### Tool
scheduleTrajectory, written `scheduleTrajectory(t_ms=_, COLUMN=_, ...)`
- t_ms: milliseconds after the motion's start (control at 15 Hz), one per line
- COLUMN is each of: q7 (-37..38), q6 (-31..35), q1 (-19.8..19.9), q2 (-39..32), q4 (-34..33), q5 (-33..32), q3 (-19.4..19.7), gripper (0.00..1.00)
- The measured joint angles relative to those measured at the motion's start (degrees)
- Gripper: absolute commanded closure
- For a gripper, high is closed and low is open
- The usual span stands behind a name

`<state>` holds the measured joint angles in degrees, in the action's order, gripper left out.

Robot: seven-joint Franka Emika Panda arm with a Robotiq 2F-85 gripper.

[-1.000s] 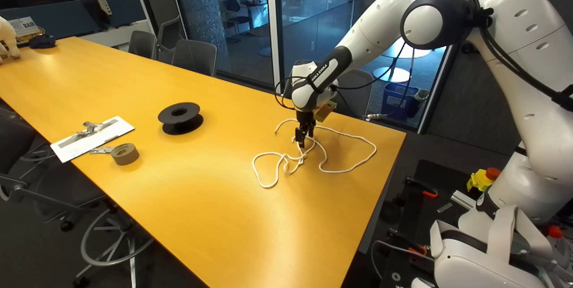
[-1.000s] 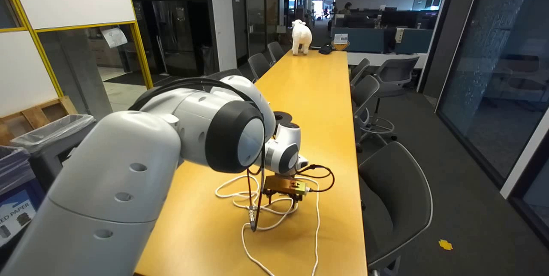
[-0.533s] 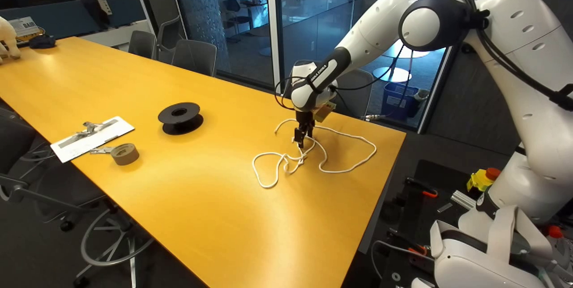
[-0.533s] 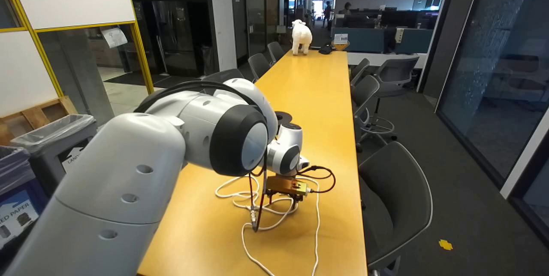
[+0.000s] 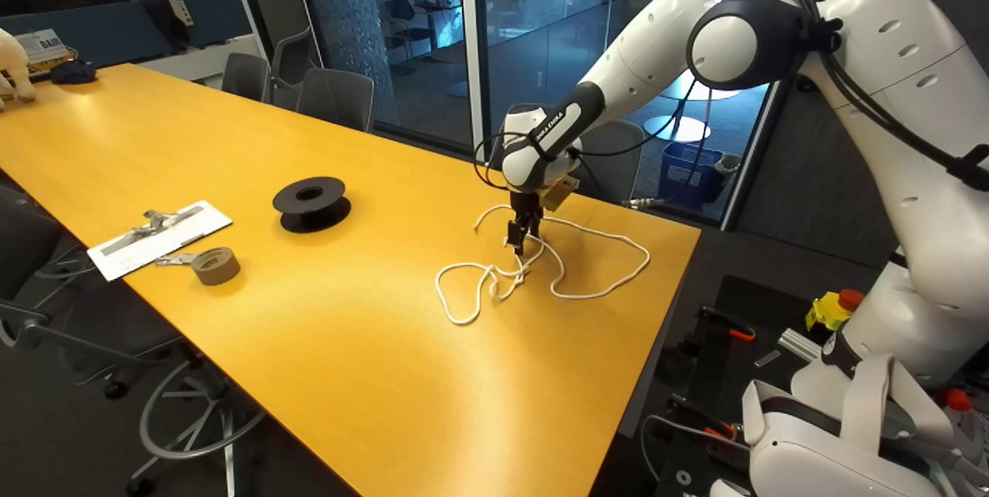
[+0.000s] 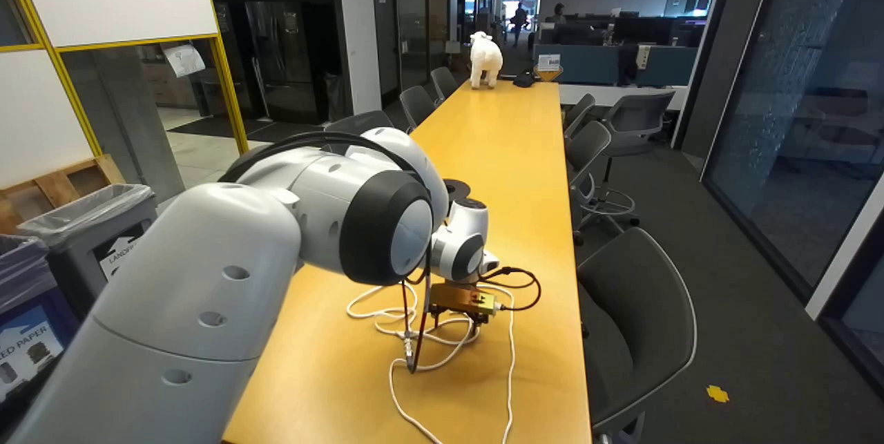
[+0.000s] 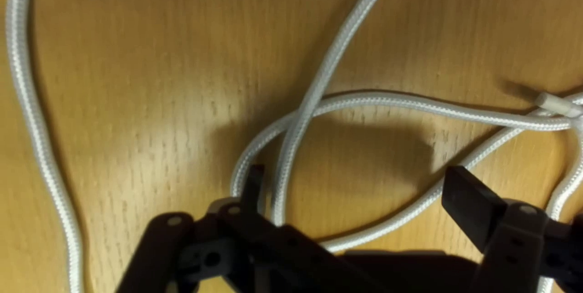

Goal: Separate the two white ropes

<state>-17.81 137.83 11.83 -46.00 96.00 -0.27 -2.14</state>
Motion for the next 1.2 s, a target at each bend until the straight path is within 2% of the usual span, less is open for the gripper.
scheduleTrajectory(t_ms=267, q7=0.0, q6=0.0, q1=0.2, q2=0.0, q4=-0.1, q5=0.0, q3=0.0, gripper=0.51)
scheduleTrajectory(t_ms=667, q7=0.0, q6=0.0, q1=0.5, q2=0.0, q4=-1.0, q5=0.0, q3=0.0, gripper=0.95)
scheduleTrajectory(t_ms=800, q7=0.0, q6=0.0, q1=0.5, q2=0.0, q4=-1.1, q5=0.0, q3=0.0, gripper=1.00)
scheduleTrajectory(t_ms=1200, q7=0.0, q6=0.2, q1=0.5, q2=0.0, q4=-1.1, q5=0.0, q3=0.0, gripper=0.98)
